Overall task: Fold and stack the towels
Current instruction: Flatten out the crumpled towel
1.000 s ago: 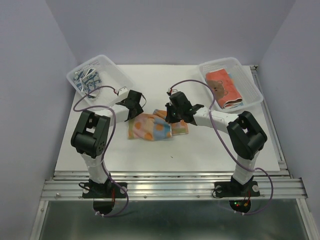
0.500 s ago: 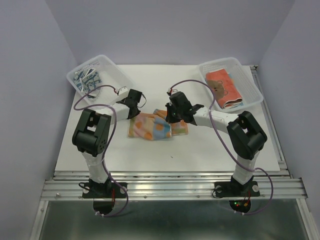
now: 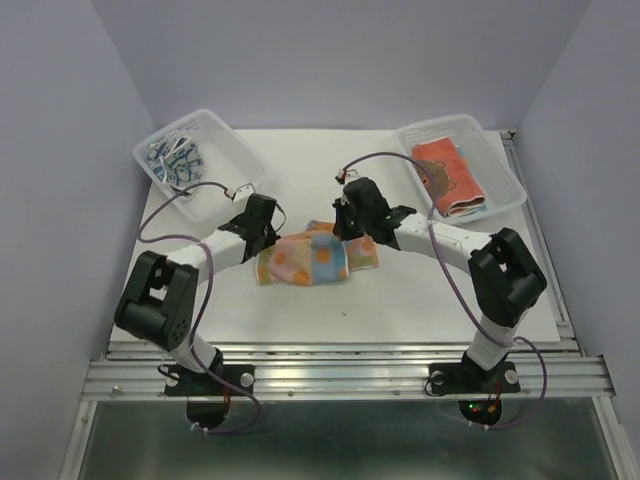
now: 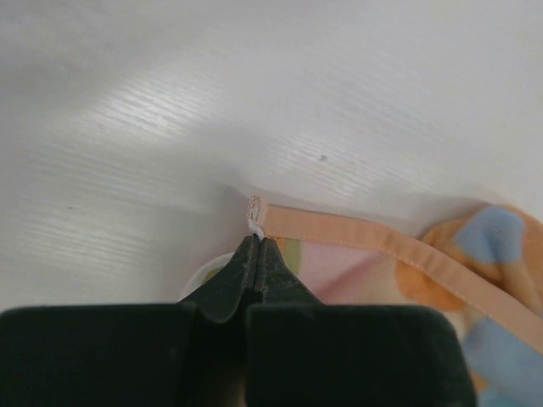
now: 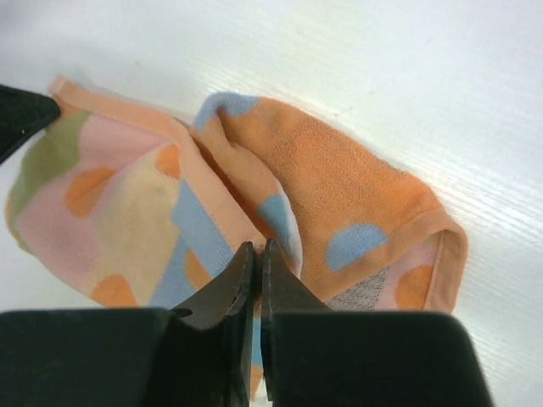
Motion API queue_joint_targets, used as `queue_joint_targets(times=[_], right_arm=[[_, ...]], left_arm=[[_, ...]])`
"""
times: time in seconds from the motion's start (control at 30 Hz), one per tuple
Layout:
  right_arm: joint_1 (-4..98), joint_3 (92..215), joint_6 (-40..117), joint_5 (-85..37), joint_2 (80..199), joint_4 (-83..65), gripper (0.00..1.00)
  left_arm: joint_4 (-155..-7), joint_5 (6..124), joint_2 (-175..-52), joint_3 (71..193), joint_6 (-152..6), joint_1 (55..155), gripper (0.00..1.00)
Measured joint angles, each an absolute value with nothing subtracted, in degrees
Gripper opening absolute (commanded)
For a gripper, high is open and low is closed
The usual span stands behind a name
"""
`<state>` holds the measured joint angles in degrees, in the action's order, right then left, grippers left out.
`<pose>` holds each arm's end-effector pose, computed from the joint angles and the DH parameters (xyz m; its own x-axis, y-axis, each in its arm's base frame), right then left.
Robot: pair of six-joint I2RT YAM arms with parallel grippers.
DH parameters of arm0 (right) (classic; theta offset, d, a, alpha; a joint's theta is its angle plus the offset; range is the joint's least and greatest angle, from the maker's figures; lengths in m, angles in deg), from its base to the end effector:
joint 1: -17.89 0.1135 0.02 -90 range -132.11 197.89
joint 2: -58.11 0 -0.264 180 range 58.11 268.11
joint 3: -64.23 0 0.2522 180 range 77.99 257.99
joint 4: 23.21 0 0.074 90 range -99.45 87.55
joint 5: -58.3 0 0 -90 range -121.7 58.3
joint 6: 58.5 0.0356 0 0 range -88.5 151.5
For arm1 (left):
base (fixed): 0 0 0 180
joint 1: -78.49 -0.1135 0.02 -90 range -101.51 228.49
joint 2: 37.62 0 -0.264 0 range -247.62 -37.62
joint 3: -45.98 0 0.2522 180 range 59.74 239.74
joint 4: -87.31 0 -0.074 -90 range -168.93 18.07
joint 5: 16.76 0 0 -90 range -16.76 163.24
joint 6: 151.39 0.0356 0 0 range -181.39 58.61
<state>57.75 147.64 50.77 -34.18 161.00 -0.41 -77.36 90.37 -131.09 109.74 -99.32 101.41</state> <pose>0.3063 0.2537 0.2130 -0.6907 -0.1472 -0.7080 -0.4108 0.8856 0.2167 0.3093 -0.1194 0.1756 -0.6250 -0.3735 -0.6855 -0.2583 0.9276 -0.2700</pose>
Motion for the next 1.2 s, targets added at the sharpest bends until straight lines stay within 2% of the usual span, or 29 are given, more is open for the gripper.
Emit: queue_joint_targets(times=[0.23, 0.6, 0.9, 1.2], right_arm=[[57.75, 144.54, 49.44, -35.50, 148.52, -0.87, 0.01], [57.75, 144.91, 48.43, -33.22, 126.25, 4.18, 0.01], [57.75, 163.27, 47.93, -20.61, 118.77, 10.96, 0.01], [57.75, 175.90, 49.20, -11.21, 116.19, 14.26, 0.01]], left_arm=[[-81.89, 86.85, -108.58, 102.20, -98.67, 106.02, 0.00], [-83.88, 82.11, -81.87, 103.77, -98.10, 115.05, 0.00], [-86.04, 70.22, -77.12, 119.25, -97.46, 118.31, 0.00], [-90.81, 59.88, -71.40, 122.51, -100.63, 118.59, 0.00]])
